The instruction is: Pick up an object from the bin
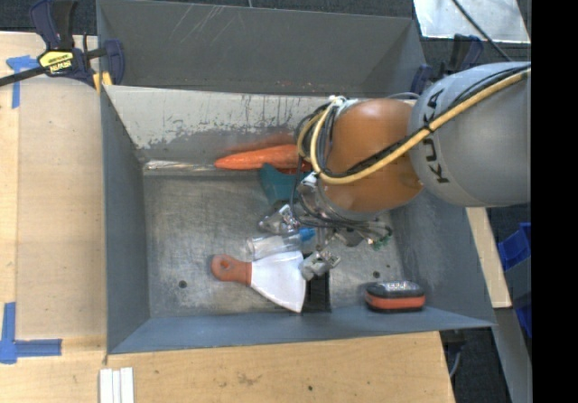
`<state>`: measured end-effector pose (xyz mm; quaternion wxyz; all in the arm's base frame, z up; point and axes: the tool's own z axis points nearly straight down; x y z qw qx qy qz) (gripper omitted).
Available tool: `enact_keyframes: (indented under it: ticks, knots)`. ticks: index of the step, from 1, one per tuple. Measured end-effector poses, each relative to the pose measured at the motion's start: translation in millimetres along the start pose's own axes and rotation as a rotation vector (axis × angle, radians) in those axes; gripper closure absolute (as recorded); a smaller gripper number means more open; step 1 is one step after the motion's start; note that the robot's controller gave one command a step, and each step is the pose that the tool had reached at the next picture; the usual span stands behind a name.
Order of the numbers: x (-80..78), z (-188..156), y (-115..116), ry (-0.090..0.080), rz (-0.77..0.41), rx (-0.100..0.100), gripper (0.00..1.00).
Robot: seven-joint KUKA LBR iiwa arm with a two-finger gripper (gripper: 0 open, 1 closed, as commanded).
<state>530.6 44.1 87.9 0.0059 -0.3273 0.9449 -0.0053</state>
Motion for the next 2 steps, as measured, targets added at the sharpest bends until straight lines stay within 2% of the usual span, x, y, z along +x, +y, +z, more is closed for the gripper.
enact_keyframes:
  ticks: [1,2]
  knots:
    - [0.0,0.1,0.0,0.000,0.000,0.000,1.00]
    - [9.0,-2.8,-0.8,0.013,-0.003,-0.003,1.00]
